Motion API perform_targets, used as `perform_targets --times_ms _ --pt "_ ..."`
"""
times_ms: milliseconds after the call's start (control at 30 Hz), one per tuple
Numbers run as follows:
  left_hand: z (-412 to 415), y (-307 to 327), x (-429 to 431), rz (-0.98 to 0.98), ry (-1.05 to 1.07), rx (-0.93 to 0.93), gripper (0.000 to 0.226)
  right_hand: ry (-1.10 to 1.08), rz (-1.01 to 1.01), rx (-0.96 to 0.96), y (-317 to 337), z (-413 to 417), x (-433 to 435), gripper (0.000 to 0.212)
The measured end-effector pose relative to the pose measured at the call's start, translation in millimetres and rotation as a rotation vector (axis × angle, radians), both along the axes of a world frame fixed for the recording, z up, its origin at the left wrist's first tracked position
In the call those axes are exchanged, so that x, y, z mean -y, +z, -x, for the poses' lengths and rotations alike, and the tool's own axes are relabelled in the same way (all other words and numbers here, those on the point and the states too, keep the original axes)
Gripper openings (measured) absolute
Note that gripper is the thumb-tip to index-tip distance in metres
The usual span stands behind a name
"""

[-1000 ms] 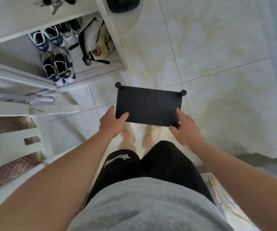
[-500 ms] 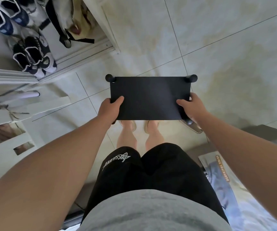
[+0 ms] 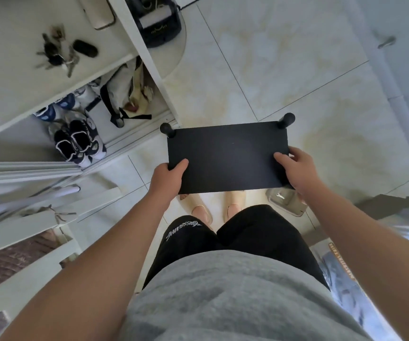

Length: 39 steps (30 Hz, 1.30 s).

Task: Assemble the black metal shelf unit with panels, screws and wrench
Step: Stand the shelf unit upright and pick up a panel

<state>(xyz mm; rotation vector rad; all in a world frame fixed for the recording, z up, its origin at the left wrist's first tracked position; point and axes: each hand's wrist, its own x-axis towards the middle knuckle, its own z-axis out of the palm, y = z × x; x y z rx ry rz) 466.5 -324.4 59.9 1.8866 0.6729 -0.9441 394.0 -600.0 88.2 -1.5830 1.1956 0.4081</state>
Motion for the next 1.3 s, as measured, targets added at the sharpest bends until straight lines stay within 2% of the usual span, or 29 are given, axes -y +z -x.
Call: perform_targets --times_ms 233,500,667,867,1300 --pt "-36.5 48.2 23.3 0.082 -0.053 0.084 0.038 -0.149 0.027 0.177 51.0 -13.2 18.3 0.025" --pt "-108.3 73.6 116.2 0.109 -0.152 0.176 0.035 -0.188 0.067 0.275 68.0 -57.5 100.9 0.019" --pt "-155.4 88.8 192.7 0.091 -0.162 0.202 0.048 -0.188 0.056 0.288 72.5 -94.1 171.3 0.026" --pt "-199.8 100.1 269.6 0.059 -0.189 0.223 0.039 -0.213 0.068 0.298 77.2 -129.9 245.9 0.033" --pt "-345.4 90.2 418.2 0.127 -0.333 0.201 0.037 -0.381 0.118 0.283 76.5 -236.5 363.4 0.025"
